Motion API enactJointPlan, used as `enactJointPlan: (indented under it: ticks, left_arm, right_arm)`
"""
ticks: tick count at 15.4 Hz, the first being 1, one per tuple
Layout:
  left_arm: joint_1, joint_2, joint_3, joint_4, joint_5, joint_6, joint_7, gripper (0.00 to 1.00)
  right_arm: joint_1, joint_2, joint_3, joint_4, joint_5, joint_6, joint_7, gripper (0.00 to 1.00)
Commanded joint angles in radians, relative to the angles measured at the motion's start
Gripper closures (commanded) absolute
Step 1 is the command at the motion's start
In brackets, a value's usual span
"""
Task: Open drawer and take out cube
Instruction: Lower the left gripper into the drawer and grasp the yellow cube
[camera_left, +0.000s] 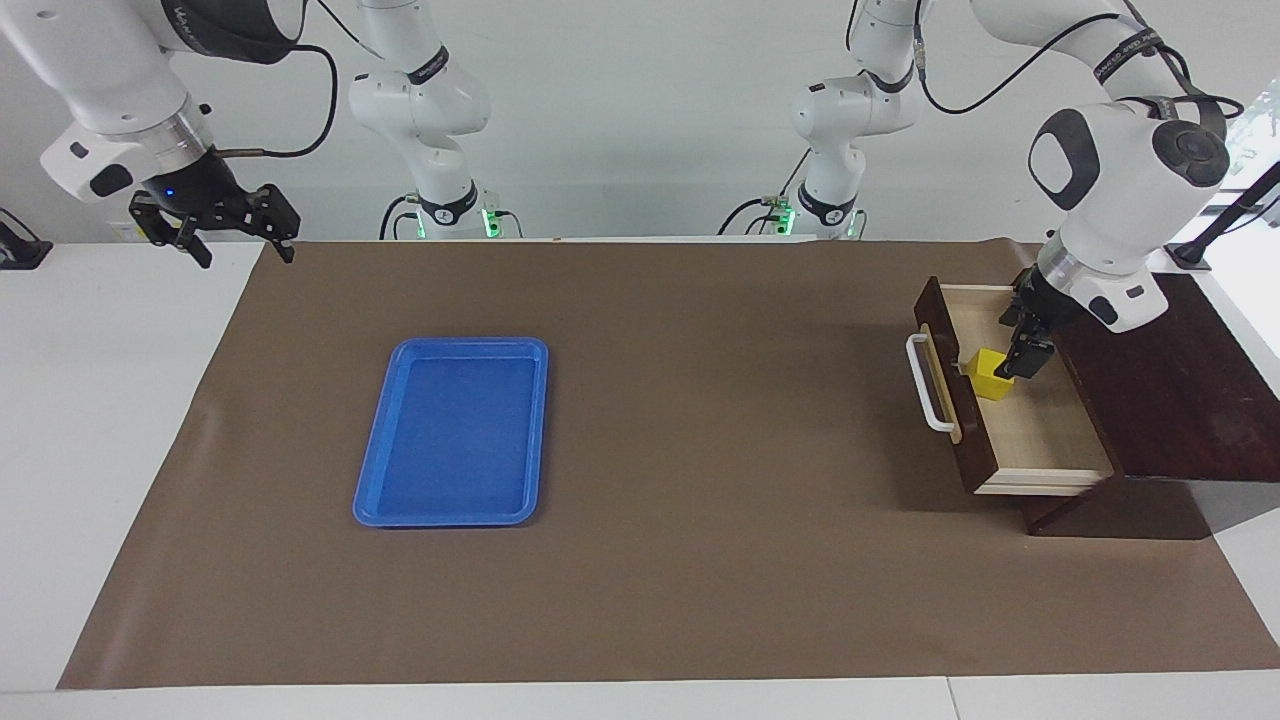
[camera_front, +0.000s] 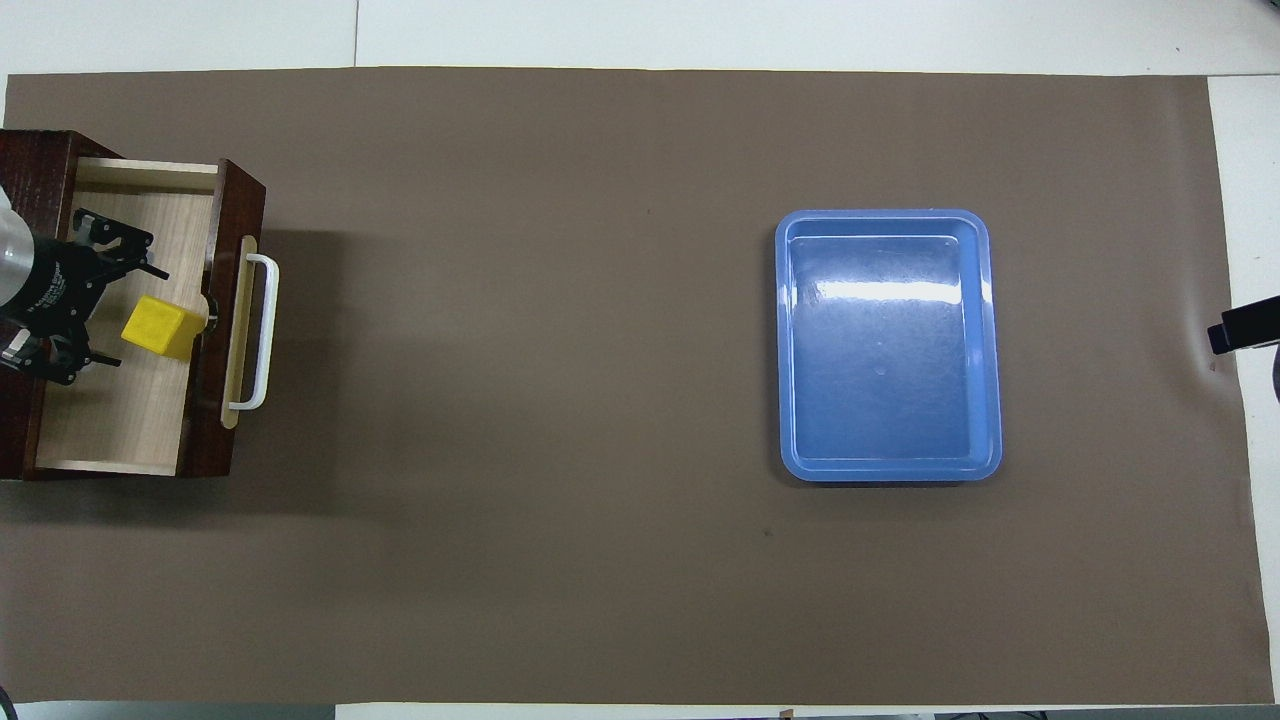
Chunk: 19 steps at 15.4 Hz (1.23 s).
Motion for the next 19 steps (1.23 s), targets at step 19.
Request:
enactJointPlan:
  ticks: [19]
  left_arm:
    - [0.034,-0.008,-0.002,-0.161,0.042,0.173,0.027,0.18]
  right_arm:
    - [-0.007,-0.017,0.010,-0.028,-0.007,0.020,0.012,0.00]
